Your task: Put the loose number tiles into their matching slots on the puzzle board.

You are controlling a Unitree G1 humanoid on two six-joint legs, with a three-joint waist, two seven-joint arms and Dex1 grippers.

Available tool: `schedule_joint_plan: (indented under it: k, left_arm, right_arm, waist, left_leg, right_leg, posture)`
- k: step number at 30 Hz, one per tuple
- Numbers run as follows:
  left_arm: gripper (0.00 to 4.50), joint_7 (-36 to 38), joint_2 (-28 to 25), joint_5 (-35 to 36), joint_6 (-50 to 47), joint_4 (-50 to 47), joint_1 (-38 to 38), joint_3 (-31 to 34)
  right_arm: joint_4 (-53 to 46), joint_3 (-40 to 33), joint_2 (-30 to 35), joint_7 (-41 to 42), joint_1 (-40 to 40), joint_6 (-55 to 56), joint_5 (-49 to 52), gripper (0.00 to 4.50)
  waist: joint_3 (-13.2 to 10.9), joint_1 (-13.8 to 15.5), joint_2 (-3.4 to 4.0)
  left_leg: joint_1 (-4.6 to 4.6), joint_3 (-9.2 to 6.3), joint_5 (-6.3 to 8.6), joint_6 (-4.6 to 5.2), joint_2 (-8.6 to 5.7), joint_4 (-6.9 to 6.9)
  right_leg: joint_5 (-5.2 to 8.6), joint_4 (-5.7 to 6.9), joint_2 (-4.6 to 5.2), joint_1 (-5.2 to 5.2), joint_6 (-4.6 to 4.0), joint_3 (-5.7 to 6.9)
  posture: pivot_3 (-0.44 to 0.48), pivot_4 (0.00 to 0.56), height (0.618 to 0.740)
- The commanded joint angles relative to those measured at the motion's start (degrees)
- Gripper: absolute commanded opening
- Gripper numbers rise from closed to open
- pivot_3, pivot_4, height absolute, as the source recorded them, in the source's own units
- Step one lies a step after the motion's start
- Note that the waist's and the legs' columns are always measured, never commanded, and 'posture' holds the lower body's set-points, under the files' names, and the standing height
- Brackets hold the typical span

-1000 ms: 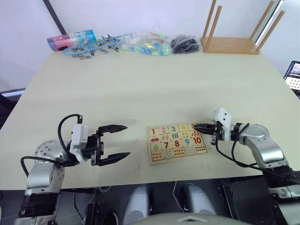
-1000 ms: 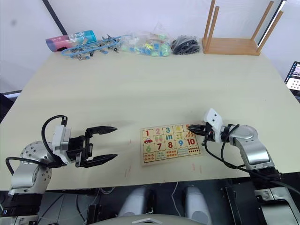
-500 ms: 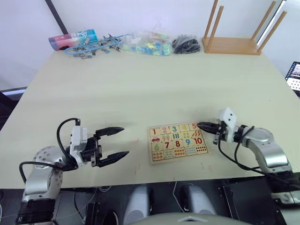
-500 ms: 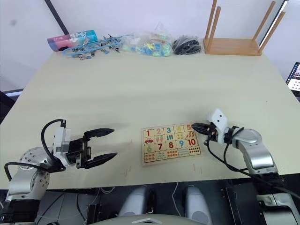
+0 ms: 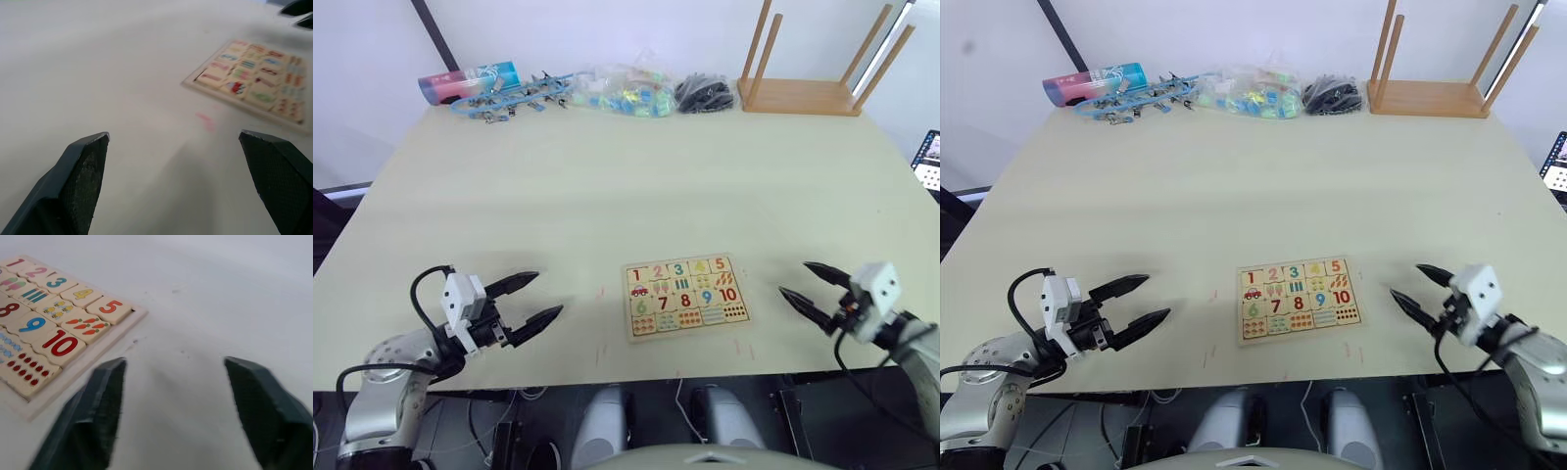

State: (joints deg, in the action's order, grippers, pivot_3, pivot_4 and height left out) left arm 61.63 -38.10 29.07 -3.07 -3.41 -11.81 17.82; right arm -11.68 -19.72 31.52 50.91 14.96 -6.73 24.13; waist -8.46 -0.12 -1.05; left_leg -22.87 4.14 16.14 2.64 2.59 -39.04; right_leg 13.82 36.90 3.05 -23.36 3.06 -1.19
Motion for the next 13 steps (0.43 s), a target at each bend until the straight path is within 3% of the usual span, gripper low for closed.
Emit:
schedule_joint_plan:
  k: [1,8,13]
  left_arm:
    - [4.50,-2.78,-0.51,-0.55,-0.76,-3.47,-1.16,1.90]
    - [4.50,-7.27,0.22,-0.97,-2.56,-6.20,-3.88,2.23]
    - [4.50,-8.49,0.27,-3.32,-0.63,-5.42,-3.88,1.17]
  right_arm:
    - [-3.04,-4.54,-0.82,-0.45,3.33,2.67,2.87,4.43]
    - [-2.61,-7.33,-3.99,-0.21,10.19,6.95,4.86,4.43]
    - [-1.02,-7.06,-4.74,-0.09,10.32,8.76,5.01,4.43]
  waist:
    - [0.00,-0.07,0.00]
    - [0.02,-0.19,0.00]
    - [0.02,-0.17,0.01]
  left_leg:
    - [0.03,0.03,0.00,0.00,0.00,0.00]
    - [0.06,0.04,0.00,0.00,0.05,0.03]
    - [0.06,0.04,0.01,-0.01,0.05,0.03]
  right_leg:
    - [0.06,0.00,0.01,0.01,-0.11,-0.03]
    - [0.08,0.00,0.00,0.00,-0.14,-0.05]
    - [0.08,0.00,0.03,0.00,-0.14,-0.05]
  posture:
    - [0.000,0.150,0.737]
    - [0.000,0.150,0.737]
    - [0.000,0.150,0.737]
